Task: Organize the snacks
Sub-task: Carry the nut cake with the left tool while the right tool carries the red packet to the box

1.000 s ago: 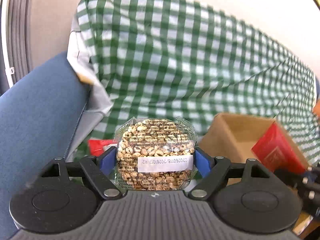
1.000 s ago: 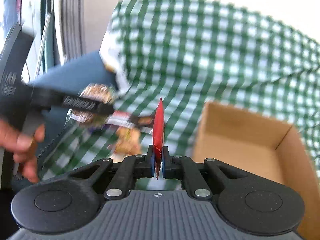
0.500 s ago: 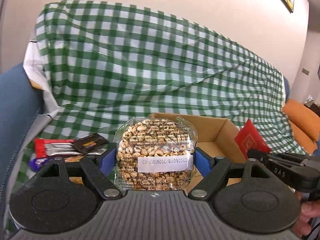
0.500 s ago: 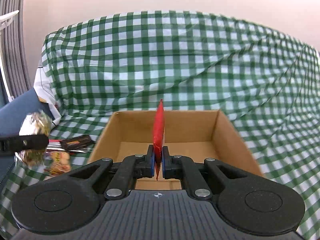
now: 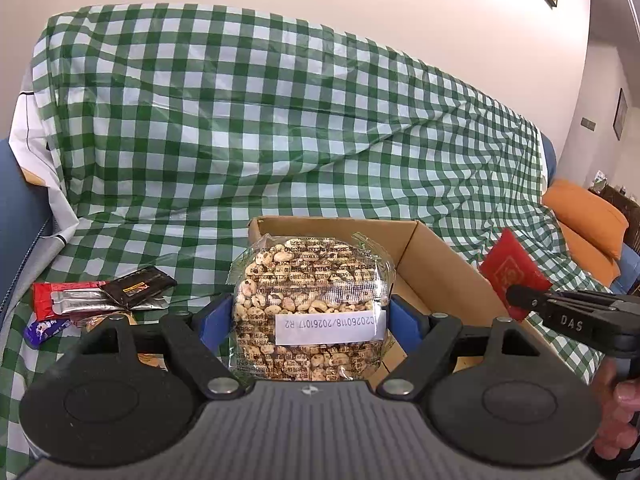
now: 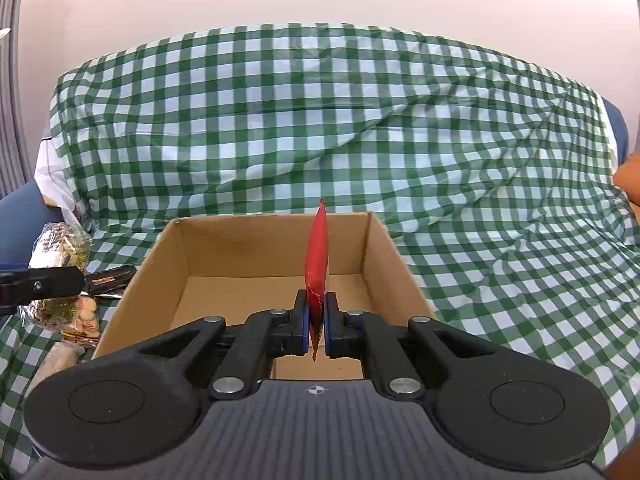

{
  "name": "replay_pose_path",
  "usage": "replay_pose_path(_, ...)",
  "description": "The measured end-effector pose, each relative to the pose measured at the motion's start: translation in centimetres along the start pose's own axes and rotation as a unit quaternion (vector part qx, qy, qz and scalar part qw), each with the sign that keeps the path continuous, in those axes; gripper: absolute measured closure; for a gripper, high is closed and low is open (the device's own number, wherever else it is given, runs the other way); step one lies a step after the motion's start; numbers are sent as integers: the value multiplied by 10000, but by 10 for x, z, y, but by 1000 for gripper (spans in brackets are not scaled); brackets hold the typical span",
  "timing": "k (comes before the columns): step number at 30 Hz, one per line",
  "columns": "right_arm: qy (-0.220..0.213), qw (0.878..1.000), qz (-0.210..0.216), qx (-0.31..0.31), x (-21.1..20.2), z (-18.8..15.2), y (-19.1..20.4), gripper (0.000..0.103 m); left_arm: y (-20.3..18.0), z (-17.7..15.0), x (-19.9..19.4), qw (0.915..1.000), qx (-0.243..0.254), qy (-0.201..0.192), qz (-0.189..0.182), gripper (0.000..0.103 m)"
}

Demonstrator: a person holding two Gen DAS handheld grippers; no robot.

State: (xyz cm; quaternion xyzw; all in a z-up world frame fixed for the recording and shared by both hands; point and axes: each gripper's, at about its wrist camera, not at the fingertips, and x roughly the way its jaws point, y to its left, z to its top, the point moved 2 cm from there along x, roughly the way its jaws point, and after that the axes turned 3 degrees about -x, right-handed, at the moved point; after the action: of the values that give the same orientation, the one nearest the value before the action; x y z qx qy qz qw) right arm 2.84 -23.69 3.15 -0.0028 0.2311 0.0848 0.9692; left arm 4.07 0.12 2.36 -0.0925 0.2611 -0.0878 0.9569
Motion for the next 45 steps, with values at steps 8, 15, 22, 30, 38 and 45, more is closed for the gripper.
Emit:
replay_pose_path(8,-69,9998,-132,123,-9,-4,-17,97,-15,-6,-3,9996,98,-140,-246,18)
replay_pose_path(15,-83,9996,-233,114,-9,-5,-21,97,-32,-14,1,9984,279,-165,-471,18)
replay_pose_path(22,-90,9995,-282,113,-6,-5,-18,97,-33,-15,3,9979,299,-161,-554,18)
replay_pose_path(30,-101,9996,-255,23,-4,-5,-10,97,-32,-15,4,9976,340,-154,-585,18)
replay_pose_path(38,-126,9996,-269,17,-3,-4,-10,97,-33,-16,2,9973,331,-160,-641,18)
replay_pose_path(45,-141,9994,-299,48,-5,-4,-12,96,-36,-17,1,9964,351,-164,-751,18)
